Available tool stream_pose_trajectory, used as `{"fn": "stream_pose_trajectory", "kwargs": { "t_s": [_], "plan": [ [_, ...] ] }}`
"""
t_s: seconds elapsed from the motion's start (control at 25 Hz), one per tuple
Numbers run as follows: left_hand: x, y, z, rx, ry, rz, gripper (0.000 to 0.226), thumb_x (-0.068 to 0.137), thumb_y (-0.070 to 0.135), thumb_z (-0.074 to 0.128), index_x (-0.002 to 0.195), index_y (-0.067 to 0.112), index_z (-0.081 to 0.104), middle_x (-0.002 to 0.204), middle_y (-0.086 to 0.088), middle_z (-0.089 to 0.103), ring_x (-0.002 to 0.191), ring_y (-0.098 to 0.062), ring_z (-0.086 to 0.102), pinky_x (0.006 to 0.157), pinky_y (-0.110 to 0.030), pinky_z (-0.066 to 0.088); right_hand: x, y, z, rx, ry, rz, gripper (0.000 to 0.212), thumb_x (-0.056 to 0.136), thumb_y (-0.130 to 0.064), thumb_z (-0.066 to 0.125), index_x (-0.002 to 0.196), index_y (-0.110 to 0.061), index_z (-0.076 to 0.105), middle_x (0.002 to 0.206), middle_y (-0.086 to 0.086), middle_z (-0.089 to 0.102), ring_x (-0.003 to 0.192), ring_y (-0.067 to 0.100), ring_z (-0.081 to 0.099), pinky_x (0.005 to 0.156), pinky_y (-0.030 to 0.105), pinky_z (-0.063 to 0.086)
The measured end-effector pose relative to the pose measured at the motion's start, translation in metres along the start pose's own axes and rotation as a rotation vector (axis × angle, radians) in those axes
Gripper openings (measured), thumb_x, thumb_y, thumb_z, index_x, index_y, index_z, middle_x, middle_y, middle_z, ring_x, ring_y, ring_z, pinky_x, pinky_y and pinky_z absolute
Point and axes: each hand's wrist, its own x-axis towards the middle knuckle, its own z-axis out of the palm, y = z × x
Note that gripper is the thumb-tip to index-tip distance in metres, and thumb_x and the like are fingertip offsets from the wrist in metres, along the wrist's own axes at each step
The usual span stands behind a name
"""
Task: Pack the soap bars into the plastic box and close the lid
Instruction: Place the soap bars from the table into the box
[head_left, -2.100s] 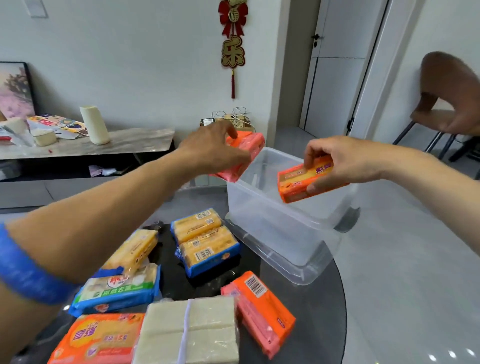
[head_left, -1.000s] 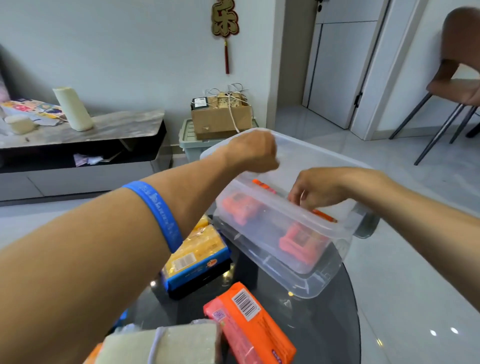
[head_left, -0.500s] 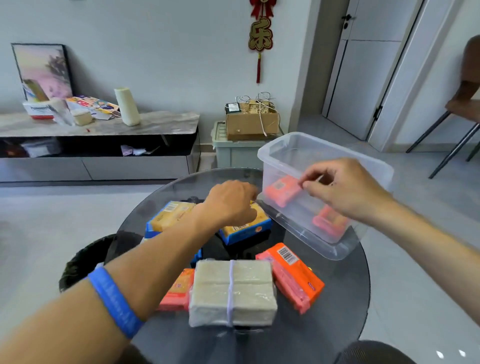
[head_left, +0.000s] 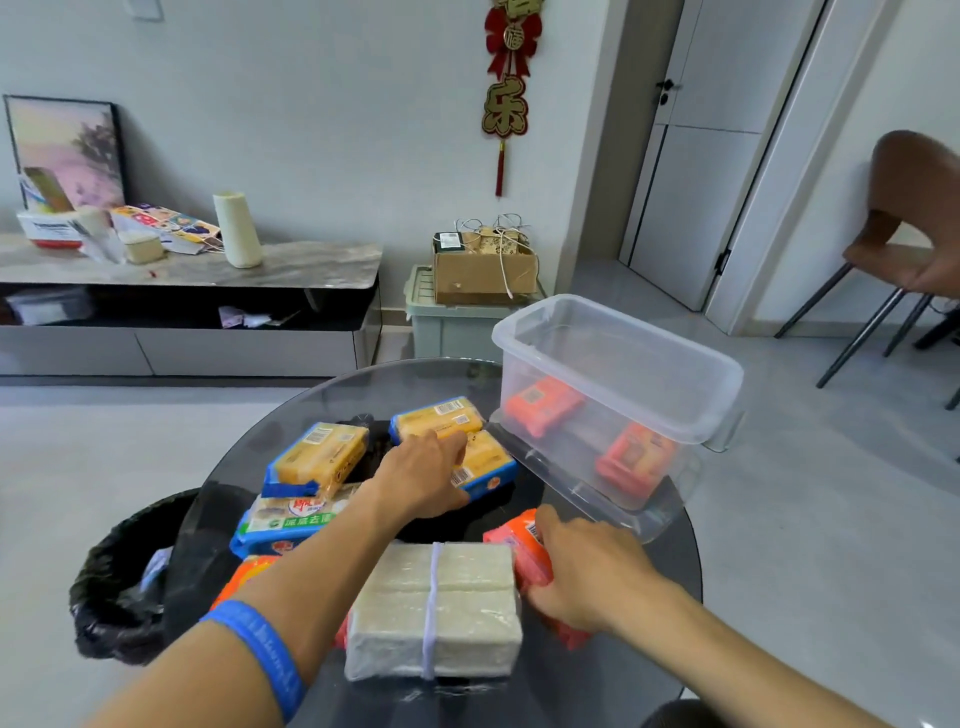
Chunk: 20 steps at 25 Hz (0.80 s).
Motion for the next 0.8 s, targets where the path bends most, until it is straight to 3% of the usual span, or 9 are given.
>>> {"fn": "stream_pose_trajectory", "kwargs": {
  "t_s": [0.24, 0.4, 0.52, 0.6, 0.72, 0.8],
  "plan": [
    [-0.02, 0.0, -0.013, -0.037, 0.12, 0.04, 0.041, 0.072, 0.057, 0.058, 0.103, 0.034, 0.044, 0.089, 0.002, 0.065, 0.075, -0.021, 0.058, 0.06, -0.032, 0.039, -0.014, 0.013, -0.025, 0.223, 0.061, 0.017, 0.049, 0.061, -0.054, 0.061, 0.095, -0.027, 0.038, 0.098, -0.003, 0.064, 0.087, 0.025, 0.061, 0.067, 0.036, 0.043],
    [-0.03, -0.01, -0.077, -0.355, 0.255, 0.009, 0.041, 0.066, 0.059, 0.062, 0.1, 0.038, 0.051, 0.085, 0.008, 0.064, 0.074, -0.018, 0.063, 0.065, -0.034, 0.05, -0.018, 0.062, -0.106, 0.53, 0.151, -0.059, 0.049, 0.055, -0.056, 0.072, 0.091, -0.034, 0.048, 0.086, -0.011, 0.061, 0.067, 0.006, 0.055, 0.063, 0.029, 0.048],
    [-0.009, 0.008, -0.123, -0.598, 0.406, 0.01, 0.034, 0.075, 0.049, 0.072, 0.1, 0.035, 0.054, 0.086, 0.002, 0.067, 0.075, -0.017, 0.066, 0.065, -0.036, 0.055, 0.002, 0.098, -0.153, 0.657, 0.303, -0.102, 0.05, 0.047, -0.057, 0.072, 0.088, -0.036, 0.054, 0.086, -0.009, 0.065, 0.06, 0.004, 0.055, 0.061, 0.029, 0.048],
    [0.019, 0.034, -0.144, -0.647, 0.41, -0.011, 0.04, 0.071, 0.043, 0.076, 0.102, 0.032, 0.055, 0.091, 0.001, 0.067, 0.079, -0.02, 0.066, 0.065, -0.037, 0.054, 0.019, 0.117, -0.17, 0.524, 0.355, -0.095, 0.048, 0.051, -0.052, 0.077, 0.09, -0.036, 0.053, 0.087, -0.01, 0.064, 0.065, 0.007, 0.057, 0.062, 0.03, 0.047],
    [0.076, 0.078, -0.155, -0.336, 0.383, 0.009, 0.045, 0.065, 0.041, 0.075, 0.103, 0.031, 0.052, 0.098, -0.001, 0.061, 0.086, -0.024, 0.057, 0.065, -0.032, 0.041, 0.041, 0.141, -0.179, 0.174, 0.272, -0.09, 0.045, 0.061, -0.039, 0.08, 0.094, -0.034, 0.049, 0.085, -0.014, 0.057, 0.072, 0.004, 0.053, 0.061, 0.028, 0.042],
    [0.108, 0.104, -0.148, -0.153, 0.31, 0.07, 0.052, 0.064, 0.041, 0.075, 0.109, 0.029, 0.051, 0.109, -0.003, 0.062, 0.096, -0.026, 0.057, 0.07, -0.032, 0.04, 0.058, 0.156, -0.176, -0.009, 0.205, -0.119, 0.047, 0.061, -0.037, 0.079, 0.094, -0.035, 0.046, 0.086, -0.017, 0.052, 0.078, 0.009, 0.051, 0.065, 0.032, 0.042]
  ]
}}
